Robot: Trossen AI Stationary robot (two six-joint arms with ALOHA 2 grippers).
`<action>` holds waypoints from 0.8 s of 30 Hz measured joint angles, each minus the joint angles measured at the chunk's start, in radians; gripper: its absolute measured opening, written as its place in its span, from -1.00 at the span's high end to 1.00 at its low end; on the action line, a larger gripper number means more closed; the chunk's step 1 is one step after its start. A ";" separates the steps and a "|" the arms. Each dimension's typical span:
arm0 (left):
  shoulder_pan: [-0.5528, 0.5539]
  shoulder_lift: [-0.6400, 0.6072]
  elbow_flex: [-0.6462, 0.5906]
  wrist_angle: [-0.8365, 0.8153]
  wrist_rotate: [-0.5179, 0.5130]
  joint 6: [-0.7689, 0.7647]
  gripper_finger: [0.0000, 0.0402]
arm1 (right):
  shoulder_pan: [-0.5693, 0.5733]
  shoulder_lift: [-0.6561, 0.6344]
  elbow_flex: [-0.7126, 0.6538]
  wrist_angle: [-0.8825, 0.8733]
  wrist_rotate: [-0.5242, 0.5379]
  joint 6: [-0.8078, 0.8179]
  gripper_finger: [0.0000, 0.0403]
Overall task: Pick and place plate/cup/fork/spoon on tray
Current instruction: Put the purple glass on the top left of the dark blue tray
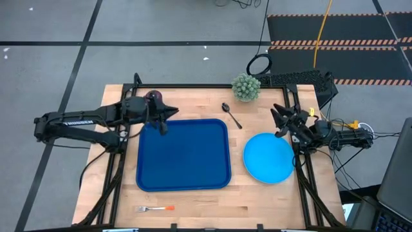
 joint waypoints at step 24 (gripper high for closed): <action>0.034 0.000 0.000 -0.146 -0.209 -0.051 0.81 | 0.000 0.491 0.511 -0.254 -0.263 -0.251 0.25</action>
